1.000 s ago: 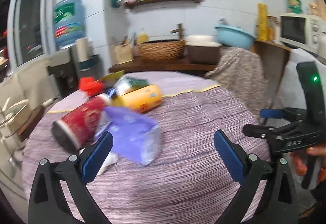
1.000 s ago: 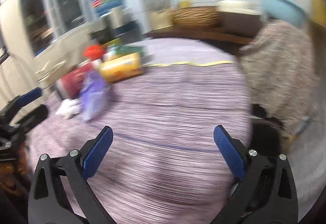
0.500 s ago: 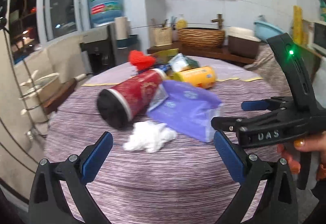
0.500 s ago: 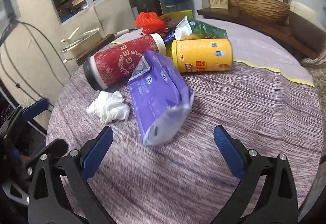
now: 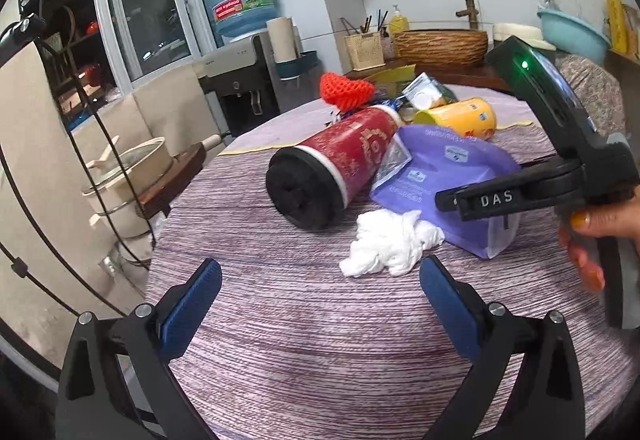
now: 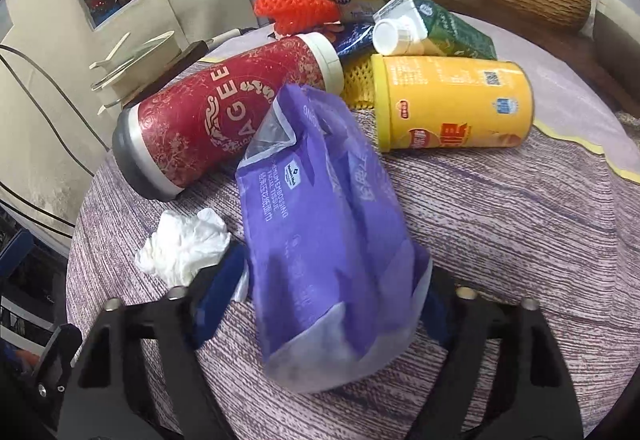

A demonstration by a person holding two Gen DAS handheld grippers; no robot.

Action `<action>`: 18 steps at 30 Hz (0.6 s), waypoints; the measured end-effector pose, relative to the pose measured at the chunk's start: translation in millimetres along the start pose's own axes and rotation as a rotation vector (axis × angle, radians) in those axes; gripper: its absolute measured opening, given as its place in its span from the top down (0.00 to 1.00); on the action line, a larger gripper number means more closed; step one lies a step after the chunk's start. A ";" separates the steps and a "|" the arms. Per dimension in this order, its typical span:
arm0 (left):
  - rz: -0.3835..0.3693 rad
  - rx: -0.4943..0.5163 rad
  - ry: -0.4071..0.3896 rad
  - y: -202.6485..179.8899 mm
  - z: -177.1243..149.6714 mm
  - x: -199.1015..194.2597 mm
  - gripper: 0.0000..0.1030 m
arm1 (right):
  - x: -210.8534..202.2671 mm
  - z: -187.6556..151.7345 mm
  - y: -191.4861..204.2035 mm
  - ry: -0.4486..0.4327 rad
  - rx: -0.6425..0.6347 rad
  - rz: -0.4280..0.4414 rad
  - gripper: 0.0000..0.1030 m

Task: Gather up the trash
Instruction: 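Return to the table and grasp the purple tissue pack with the right tool, then grasp the white crumpled tissue with the left tool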

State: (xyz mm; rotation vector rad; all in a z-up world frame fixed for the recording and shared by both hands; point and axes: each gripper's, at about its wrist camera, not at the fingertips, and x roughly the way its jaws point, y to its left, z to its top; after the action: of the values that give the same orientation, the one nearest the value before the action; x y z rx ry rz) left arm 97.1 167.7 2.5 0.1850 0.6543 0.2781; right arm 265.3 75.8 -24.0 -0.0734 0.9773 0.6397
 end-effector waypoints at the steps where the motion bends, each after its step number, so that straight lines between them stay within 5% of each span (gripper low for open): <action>1: 0.003 0.009 0.007 -1.0 0.0 1.2 0.05 | 3.5 0.2 0.2 0.006 0.008 0.012 0.46; 9: -0.041 -0.057 0.030 11.5 -2.7 15.9 0.05 | -2.2 -5.7 -7.9 -0.034 0.045 0.091 0.80; 18: -0.121 -0.074 -0.043 19.2 -4.7 18.1 0.05 | -39.5 -11.3 -20.8 -0.139 0.064 0.092 0.85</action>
State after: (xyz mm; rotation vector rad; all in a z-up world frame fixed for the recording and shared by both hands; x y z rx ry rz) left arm 104.2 192.0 -6.6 0.0800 0.6093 0.1807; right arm 252.5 36.4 -3.8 0.0716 0.8698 0.6881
